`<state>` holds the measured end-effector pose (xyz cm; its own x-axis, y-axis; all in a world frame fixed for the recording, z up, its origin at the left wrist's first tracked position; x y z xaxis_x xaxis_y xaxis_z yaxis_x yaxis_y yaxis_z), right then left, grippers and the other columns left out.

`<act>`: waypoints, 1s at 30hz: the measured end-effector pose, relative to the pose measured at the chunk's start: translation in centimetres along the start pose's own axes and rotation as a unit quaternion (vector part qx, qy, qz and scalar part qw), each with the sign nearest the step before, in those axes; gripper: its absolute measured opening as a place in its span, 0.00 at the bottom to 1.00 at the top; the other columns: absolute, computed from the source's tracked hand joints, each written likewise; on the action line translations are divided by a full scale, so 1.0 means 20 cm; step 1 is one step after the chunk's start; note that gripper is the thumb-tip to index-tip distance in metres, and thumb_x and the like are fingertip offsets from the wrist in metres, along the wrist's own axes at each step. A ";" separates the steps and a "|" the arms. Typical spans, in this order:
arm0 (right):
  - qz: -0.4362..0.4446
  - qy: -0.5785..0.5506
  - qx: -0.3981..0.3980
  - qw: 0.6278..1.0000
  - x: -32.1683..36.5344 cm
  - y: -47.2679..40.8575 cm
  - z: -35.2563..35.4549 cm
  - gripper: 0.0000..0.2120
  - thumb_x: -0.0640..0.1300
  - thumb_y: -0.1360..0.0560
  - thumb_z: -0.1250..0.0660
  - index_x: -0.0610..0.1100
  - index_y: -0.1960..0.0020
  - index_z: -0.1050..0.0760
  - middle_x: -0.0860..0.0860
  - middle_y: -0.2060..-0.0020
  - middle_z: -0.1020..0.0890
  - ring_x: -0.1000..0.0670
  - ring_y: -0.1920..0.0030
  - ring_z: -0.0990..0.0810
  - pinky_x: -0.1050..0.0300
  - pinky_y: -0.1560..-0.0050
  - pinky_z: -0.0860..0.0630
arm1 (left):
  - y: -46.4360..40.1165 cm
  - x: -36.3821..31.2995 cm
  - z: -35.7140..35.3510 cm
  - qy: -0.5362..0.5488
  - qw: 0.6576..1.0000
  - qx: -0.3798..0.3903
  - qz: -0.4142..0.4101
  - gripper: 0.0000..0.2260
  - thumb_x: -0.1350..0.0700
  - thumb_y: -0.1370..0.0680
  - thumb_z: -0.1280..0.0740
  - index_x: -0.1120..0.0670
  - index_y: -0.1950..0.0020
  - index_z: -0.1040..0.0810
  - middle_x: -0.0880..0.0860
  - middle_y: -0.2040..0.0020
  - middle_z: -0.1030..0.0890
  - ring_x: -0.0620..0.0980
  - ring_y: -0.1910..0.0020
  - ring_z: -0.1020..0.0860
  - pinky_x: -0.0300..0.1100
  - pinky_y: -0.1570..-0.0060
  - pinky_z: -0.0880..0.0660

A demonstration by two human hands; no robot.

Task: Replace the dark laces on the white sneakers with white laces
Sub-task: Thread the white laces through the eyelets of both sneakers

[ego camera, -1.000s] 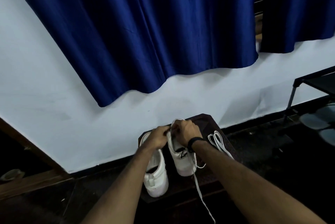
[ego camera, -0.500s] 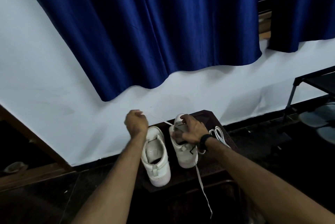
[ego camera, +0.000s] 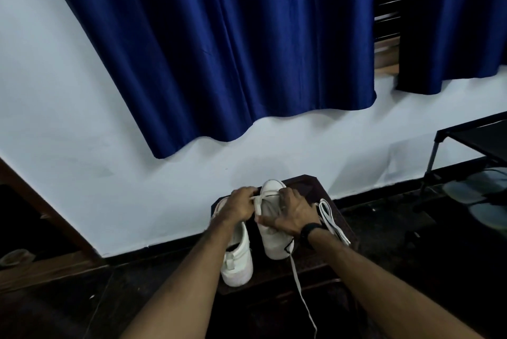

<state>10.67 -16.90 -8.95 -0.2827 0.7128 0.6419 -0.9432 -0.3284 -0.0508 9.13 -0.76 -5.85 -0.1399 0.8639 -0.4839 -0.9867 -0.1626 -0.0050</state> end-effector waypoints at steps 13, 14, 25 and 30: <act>-0.031 0.023 0.023 0.999 -0.02 -0.01 0.00 0.53 0.81 0.51 0.38 0.51 0.36 0.37 0.50 0.39 0.26 0.45 0.36 0.27 0.35 0.35 0.34 | 0.16 0.28 0.34 0.200 0.820 -0.428 0.323 0.10 0.61 0.24 0.37 0.56 0.45 0.20 0.59 0.43 0.19 0.61 0.42 0.22 0.52 0.42 0.26; -0.033 0.015 0.023 0.999 -0.02 -0.01 -0.01 0.53 0.81 0.52 0.38 0.52 0.35 0.37 0.50 0.39 0.26 0.46 0.36 0.27 0.36 0.35 0.35 | 0.18 0.32 0.37 0.169 0.824 -0.412 0.351 0.10 0.60 0.23 0.37 0.55 0.44 0.20 0.59 0.41 0.20 0.61 0.41 0.23 0.52 0.40 0.29; -0.053 -0.025 0.032 0.998 -0.01 0.00 -0.02 0.51 0.79 0.51 0.36 0.54 0.35 0.38 0.52 0.38 0.27 0.48 0.36 0.27 0.39 0.36 0.32 | -0.02 0.08 -0.03 -0.026 0.999 -0.038 0.012 0.18 0.57 0.22 0.36 0.48 0.33 0.24 0.51 0.37 0.19 0.55 0.37 0.25 0.45 0.37 0.29; -0.056 -0.030 0.029 0.998 -0.01 0.01 -0.02 0.51 0.78 0.52 0.36 0.55 0.35 0.38 0.52 0.39 0.27 0.48 0.37 0.26 0.41 0.38 0.29 | -0.06 0.08 -0.03 0.056 0.997 -0.030 0.046 0.10 0.62 0.26 0.34 0.52 0.52 0.15 0.52 0.51 0.15 0.50 0.48 0.18 0.40 0.48 0.24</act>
<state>10.53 -16.80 -9.41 -0.1642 0.7085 0.6863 -0.9557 -0.2866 0.0672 10.10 0.55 -7.15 -0.2157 0.7855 -0.5801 -0.9631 -0.2691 -0.0063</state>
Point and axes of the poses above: each hand's wrist, its own y-axis away from the middle knuckle, its own z-axis out of the back of the hand, x = y × z, the point moved 2 cm from there along -y, towards the middle knuckle
